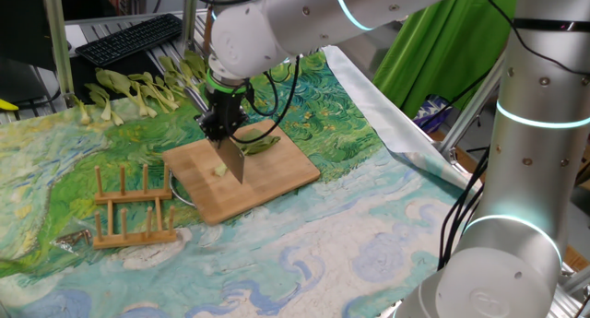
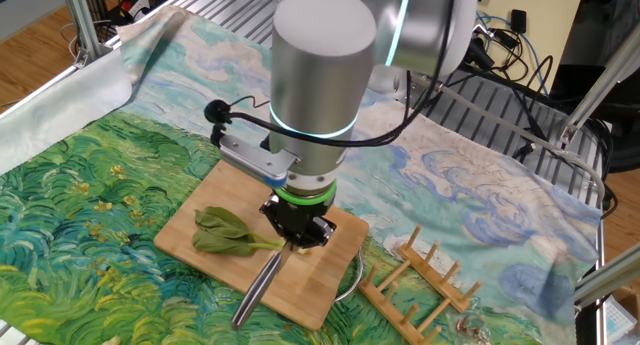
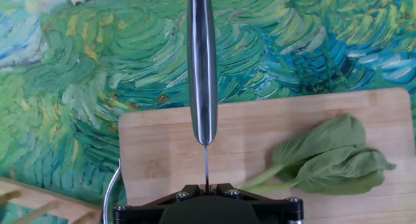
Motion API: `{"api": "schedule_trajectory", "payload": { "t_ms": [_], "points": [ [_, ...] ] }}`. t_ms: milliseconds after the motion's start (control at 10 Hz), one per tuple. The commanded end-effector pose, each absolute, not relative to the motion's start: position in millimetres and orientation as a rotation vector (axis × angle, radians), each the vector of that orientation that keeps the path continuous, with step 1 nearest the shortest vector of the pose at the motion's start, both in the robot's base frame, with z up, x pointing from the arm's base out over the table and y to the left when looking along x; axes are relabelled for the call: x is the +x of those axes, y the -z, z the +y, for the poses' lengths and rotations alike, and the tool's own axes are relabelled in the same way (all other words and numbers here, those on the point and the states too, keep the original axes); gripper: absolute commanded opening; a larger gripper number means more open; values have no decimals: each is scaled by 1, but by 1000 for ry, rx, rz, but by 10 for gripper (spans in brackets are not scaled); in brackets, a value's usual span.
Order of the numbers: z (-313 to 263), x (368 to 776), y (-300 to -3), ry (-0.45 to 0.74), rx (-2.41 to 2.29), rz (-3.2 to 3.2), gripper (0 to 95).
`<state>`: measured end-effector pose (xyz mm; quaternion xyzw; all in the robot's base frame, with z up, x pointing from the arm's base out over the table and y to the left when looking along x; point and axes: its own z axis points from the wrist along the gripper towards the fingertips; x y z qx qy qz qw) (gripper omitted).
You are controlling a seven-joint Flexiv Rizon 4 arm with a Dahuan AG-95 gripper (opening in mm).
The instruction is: Chop the pakchoi
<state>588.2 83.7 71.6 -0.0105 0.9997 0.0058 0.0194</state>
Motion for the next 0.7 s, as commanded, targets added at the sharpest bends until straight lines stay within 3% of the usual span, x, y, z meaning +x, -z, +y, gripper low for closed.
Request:
{"api": "schedule_trajectory", "payload": {
  "t_ms": [100, 700],
  "points": [
    [84, 587, -67, -17, -33, 3100, 0],
    [84, 582, -61, -2, -45, 3093, 0]
  ]
}}
